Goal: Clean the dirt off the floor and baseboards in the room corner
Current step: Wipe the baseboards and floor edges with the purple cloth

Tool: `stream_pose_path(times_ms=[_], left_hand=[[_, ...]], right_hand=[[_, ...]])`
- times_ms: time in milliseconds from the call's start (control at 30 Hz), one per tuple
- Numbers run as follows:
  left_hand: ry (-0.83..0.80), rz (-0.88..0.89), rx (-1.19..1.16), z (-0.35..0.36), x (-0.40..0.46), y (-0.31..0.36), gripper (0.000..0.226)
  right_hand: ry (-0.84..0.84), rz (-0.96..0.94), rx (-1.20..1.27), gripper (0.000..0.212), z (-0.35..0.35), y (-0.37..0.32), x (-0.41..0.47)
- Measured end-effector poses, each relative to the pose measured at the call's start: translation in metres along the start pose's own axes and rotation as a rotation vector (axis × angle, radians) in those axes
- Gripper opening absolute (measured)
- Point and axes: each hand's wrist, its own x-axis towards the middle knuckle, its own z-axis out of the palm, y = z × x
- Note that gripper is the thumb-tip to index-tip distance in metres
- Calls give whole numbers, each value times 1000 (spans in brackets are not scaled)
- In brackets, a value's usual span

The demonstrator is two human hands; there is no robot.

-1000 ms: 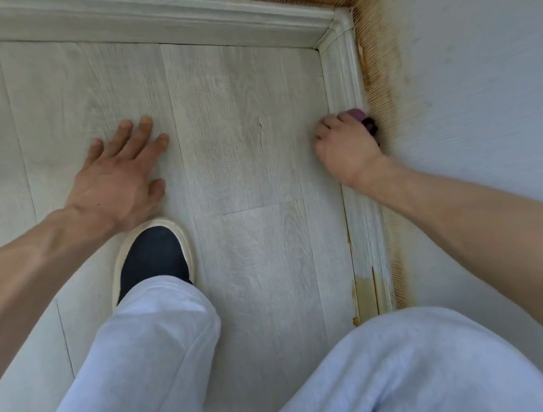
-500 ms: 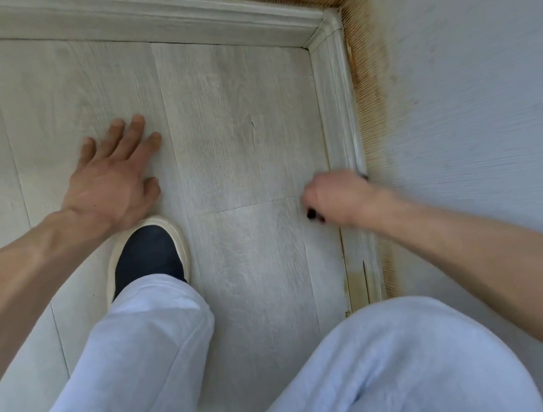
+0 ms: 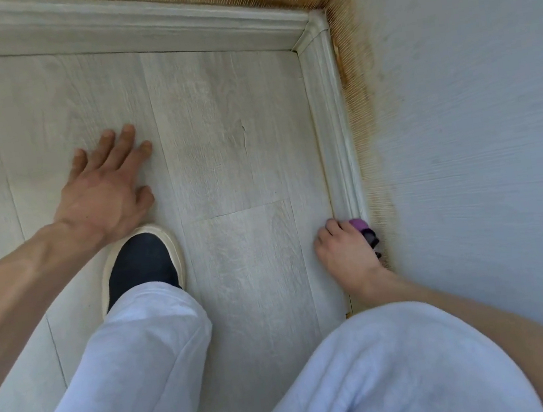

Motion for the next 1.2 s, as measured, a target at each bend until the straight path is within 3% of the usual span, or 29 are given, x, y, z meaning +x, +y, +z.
stream_pose_path(times_ms=[67, 133, 233, 333, 400, 467, 567, 700, 933, 1067, 1133, 1200], left_hand=[[7, 0, -14, 2, -2, 1, 73], [-3, 0, -25, 1, -2, 1, 73], [-19, -29, -18, -6, 3, 7, 70], [119, 32, -131, -16, -1, 33, 50], [117, 126, -328, -24, -8, 67, 36], [-106, 99, -634, -30, -15, 104, 24], [-435, 63, -1048, -26, -24, 140, 26], [-533, 86, -1326, -18, -36, 157, 41], [-307, 94, -1310, 2, -42, 169, 32], [-170, 153, -1109, 4, -43, 170, 32], [-238, 115, -1130, 3, -44, 170, 42], [-436, 71, -1151, 4, -47, 172, 51]], right_hand=[[-25, -17, 213, 29, 3, -3, -14], [70, 60, 628, 25, -3, 6, -15], [237, 377, 1610, 23, -26, 15, -14], [275, 445, 2486, 26, -45, 10, -12], [291, 409, 2791, 34, -55, 1, -11], [312, 365, 2974, 37, -64, -7, -12], [345, 253, 3163, 29, -76, -17, -17], [443, 224, 3221, 31, -81, -22, -23], [513, 230, 3037, 47, -82, -18, -28], [619, 408, 2825, 43, -80, -18, -31], [659, 494, 2804, 37, -77, -16, -33], [642, 591, 2873, 32, -76, -14, -34]])
